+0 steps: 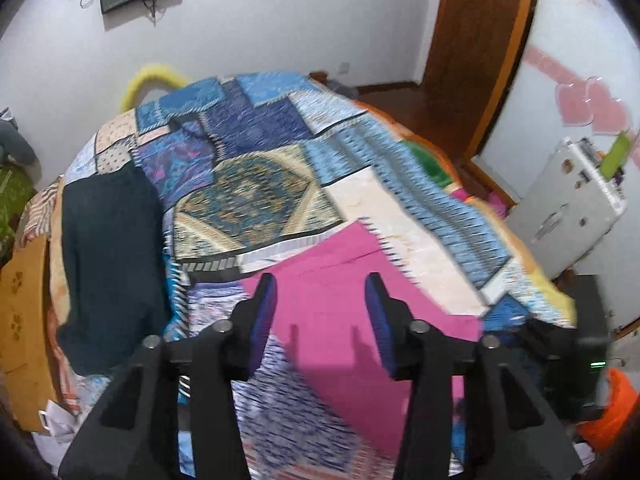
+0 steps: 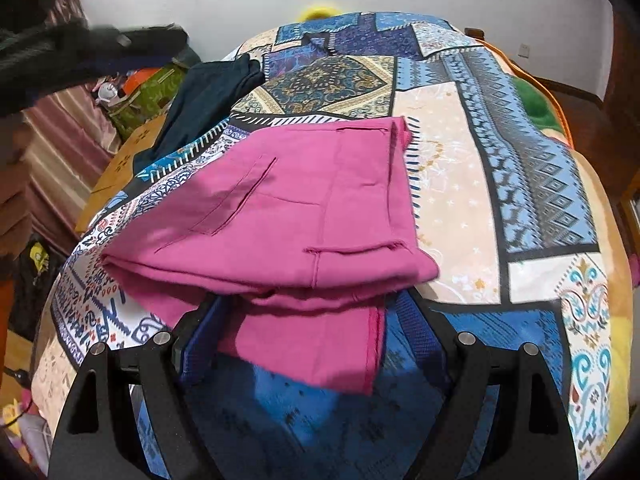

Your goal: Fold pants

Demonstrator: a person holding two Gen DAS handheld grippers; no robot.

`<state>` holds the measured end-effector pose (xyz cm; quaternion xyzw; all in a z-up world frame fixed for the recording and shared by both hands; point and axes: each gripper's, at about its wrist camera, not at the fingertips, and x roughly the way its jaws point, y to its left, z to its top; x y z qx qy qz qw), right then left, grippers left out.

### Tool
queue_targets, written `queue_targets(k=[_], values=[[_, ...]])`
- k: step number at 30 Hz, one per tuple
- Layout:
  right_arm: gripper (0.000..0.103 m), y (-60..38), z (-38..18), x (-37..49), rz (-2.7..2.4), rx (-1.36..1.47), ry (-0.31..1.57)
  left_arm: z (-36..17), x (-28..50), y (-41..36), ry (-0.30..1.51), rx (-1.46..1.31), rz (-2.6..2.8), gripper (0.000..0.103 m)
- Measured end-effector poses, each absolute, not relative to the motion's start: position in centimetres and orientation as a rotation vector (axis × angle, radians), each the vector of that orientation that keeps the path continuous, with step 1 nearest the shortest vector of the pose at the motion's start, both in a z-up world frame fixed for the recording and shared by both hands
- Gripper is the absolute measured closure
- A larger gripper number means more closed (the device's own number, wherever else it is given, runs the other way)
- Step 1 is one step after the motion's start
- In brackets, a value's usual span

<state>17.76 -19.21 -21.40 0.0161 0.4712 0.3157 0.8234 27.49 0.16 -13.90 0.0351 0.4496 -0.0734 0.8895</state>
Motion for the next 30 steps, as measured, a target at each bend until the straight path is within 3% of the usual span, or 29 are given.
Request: queue_targets(k=[3, 10, 23, 30], values=[[0.022, -20.3, -21.1, 17.5, 0.646, 0.048, 0.994, -15.4, 30.0, 1.6, 0.998, 0.110, -0.097, 0.042], [0.022, -22.7, -21.4, 18.0, 0.580, 0.091, 1.021, -19.6, 34.9, 3.3, 1.123, 0.148, -0.057, 0.031], [0.022, -24.4, -21.4, 18.9, 0.504, 0.152, 1.030, -28.8, 39.2, 4.2, 1.289, 0.276, -0.042, 0.021], [0.022, -23.9, -20.4, 18.9, 0.510, 0.142, 0.989, -27.4, 36.2, 4.1, 1.283, 0.373, -0.066, 0.021]])
